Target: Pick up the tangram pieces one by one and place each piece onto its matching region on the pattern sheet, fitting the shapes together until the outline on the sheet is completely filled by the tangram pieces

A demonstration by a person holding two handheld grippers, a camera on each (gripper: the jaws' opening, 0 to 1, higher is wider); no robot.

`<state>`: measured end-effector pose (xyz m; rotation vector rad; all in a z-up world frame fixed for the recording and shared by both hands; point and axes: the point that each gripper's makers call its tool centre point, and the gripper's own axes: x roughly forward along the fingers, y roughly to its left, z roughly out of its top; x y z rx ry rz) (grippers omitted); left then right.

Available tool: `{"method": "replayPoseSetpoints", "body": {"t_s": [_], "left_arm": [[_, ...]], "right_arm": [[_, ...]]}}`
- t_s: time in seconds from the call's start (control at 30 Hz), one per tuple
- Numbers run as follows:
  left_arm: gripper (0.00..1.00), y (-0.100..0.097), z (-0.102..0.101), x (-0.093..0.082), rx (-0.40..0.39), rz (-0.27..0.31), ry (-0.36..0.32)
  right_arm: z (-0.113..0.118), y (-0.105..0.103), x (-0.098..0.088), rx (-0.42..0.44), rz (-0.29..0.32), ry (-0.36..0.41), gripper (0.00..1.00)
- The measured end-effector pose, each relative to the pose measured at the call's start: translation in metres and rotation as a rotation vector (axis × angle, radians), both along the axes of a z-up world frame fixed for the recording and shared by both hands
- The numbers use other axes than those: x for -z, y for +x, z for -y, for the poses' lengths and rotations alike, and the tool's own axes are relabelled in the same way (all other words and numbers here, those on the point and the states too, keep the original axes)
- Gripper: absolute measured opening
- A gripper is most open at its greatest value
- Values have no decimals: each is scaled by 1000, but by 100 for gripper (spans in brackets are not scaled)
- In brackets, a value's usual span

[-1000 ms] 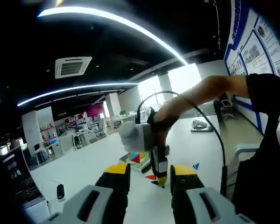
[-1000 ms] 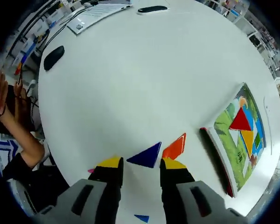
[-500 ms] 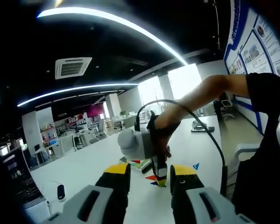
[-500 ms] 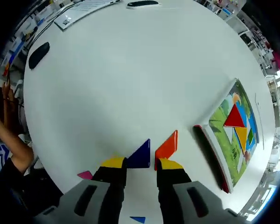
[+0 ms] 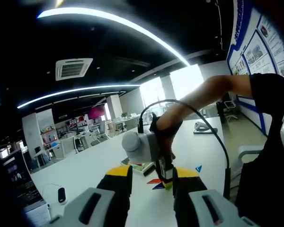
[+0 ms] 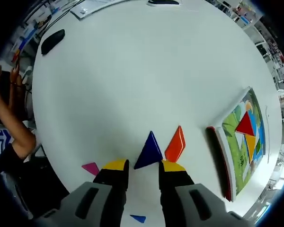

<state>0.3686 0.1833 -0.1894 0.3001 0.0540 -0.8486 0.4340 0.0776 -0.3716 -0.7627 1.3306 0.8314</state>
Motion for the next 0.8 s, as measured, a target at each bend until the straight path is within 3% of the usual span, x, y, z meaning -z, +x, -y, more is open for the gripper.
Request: {"method": "replayPoseSetpoints", "body": {"t_s": [0.63,0.8], "left_arm": [[35,0,0,-1,1,6,-2],[35,0,0,-1,1,6,0]], "right_arm": [[-2,14,0,59,-3,-6,27],[-3,16,-1,63,-6,-5,22]]}}
